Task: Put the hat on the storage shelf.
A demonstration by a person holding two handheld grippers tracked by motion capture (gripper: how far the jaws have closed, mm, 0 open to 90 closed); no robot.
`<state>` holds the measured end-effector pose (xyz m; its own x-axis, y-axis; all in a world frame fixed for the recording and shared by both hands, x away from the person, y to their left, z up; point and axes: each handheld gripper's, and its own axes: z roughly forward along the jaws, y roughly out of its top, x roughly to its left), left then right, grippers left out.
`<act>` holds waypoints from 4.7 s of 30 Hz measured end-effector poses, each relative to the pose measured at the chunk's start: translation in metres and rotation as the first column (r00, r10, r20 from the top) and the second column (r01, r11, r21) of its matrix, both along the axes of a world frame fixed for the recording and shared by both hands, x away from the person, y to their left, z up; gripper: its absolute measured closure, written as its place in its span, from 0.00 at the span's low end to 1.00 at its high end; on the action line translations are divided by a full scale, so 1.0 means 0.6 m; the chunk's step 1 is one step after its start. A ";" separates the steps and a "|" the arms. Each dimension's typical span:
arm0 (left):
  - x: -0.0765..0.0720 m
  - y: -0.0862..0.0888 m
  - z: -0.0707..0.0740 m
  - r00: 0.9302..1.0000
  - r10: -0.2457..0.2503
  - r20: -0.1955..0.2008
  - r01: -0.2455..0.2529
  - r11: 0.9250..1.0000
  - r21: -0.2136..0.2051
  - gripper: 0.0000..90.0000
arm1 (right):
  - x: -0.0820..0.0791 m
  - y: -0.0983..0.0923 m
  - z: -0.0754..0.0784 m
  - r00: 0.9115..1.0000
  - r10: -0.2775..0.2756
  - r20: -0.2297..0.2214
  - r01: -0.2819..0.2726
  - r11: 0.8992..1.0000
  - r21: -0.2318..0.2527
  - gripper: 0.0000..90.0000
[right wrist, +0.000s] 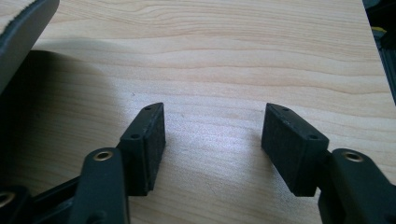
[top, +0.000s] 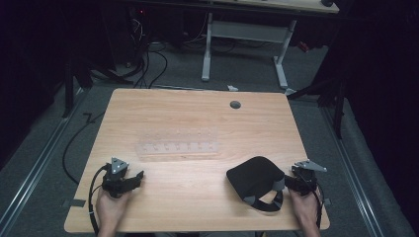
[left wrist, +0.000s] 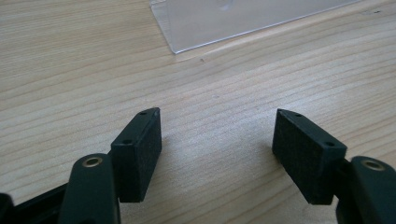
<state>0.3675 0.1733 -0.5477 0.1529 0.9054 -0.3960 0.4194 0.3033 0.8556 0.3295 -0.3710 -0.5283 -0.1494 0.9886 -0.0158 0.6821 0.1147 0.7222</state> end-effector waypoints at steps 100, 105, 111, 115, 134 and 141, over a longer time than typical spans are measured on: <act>0.000 -0.001 0.000 1.000 -0.001 -0.002 0.001 1.000 0.000 0.36 | -0.033 0.063 0.007 0.947 0.321 -0.002 -0.306 0.906 0.292 0.71; 0.000 -0.001 0.000 1.000 -0.001 -0.002 0.001 1.000 0.000 0.36 | -0.035 0.060 0.009 0.933 0.359 0.006 -0.343 0.887 0.308 0.81; 0.000 -0.001 0.000 1.000 -0.001 -0.002 0.001 1.000 0.000 0.36 | -0.038 0.058 0.012 0.923 0.385 0.026 -0.371 0.868 0.330 0.89; 0.000 -0.001 0.000 1.000 -0.001 -0.002 0.001 1.000 0.000 0.36 | -0.040 0.057 0.016 0.915 0.401 0.048 -0.393 0.853 0.343 0.93; 0.000 -0.001 0.000 1.000 -0.001 -0.002 0.001 1.000 0.000 0.36 | -0.042 0.078 0.059 0.896 0.436 0.084 -0.437 0.836 0.332 0.95; 0.000 -0.001 0.000 1.000 -0.010 -0.005 0.010 1.000 -0.001 0.35 | -0.044 0.075 0.084 0.899 0.420 0.123 -0.436 0.832 0.343 0.95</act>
<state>0.3675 0.1726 -0.5476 0.1595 0.9036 -0.3975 0.4269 0.2999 0.8531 0.3033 -0.3263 -0.4781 -0.5660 0.7656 0.3058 0.5937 0.1211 0.7955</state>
